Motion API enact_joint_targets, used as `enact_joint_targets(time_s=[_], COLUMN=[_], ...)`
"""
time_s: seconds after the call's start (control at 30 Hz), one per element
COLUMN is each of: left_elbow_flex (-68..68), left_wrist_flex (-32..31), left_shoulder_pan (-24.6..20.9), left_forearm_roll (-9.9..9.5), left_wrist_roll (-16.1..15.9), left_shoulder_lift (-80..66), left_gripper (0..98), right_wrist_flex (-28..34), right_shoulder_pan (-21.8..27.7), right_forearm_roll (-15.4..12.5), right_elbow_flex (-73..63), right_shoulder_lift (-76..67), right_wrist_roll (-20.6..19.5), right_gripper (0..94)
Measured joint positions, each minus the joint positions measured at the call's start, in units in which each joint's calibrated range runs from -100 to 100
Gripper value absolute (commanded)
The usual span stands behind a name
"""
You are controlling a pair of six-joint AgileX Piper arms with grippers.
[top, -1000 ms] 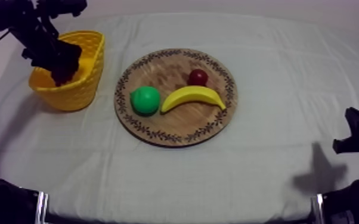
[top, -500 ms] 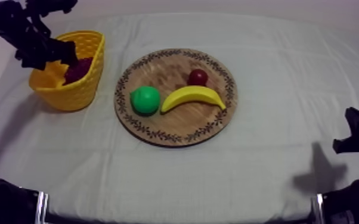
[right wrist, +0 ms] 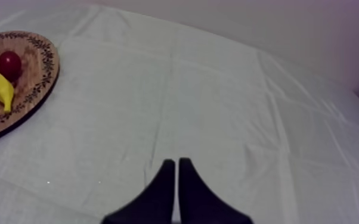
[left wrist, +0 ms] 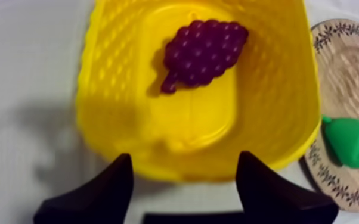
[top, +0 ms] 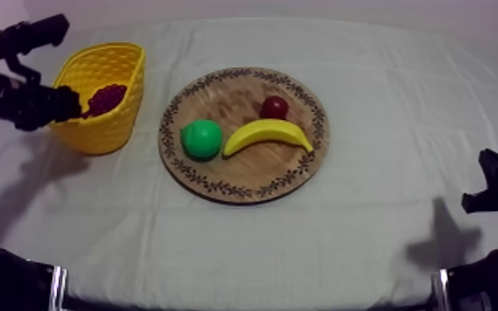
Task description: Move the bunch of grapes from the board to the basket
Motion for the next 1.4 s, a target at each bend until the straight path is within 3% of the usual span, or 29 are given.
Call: enact_joint_targets(time_s=[0.2,0.37,0.6,0.77,1.07,1.4], left_elbow_flex=[13.66,23.40,30.05,32.22,34.68,36.57], left_wrist_flex=[-6.75,-8.23,-1.27,2.49,4.19,1.35], left_shoulder_pan=[-1.89,-2.59,-3.31,-3.13,-3.06,-3.39], left_forearm_roll=[0.05,0.62,3.31,3.71,3.54,0.62], left_wrist_roll=[-1.13,-2.44,-4.96,-6.44,-9.90,-6.83], left_shoulder_lift=[-11.76,-22.70,-38.75,-48.69,-64.06,-76.98], left_gripper=[51.0,43.6,39.4,35.8,28.5,16.2], right_wrist_flex=[0.00,0.00,-0.01,-0.01,-0.01,-0.01], right_shoulder_pan=[0.00,0.00,0.00,0.00,0.00,0.00], right_forearm_roll=[0.00,0.00,0.00,0.00,0.00,0.00], right_elbow_flex=[0.00,0.00,0.00,0.00,0.00,0.00], right_shoulder_lift=[0.00,0.00,0.00,0.00,0.00,0.00], right_wrist_roll=[0.00,0.00,0.00,0.00,0.00,0.00], right_gripper=[0.5,0.5,0.5,0.5,0.5,0.5])
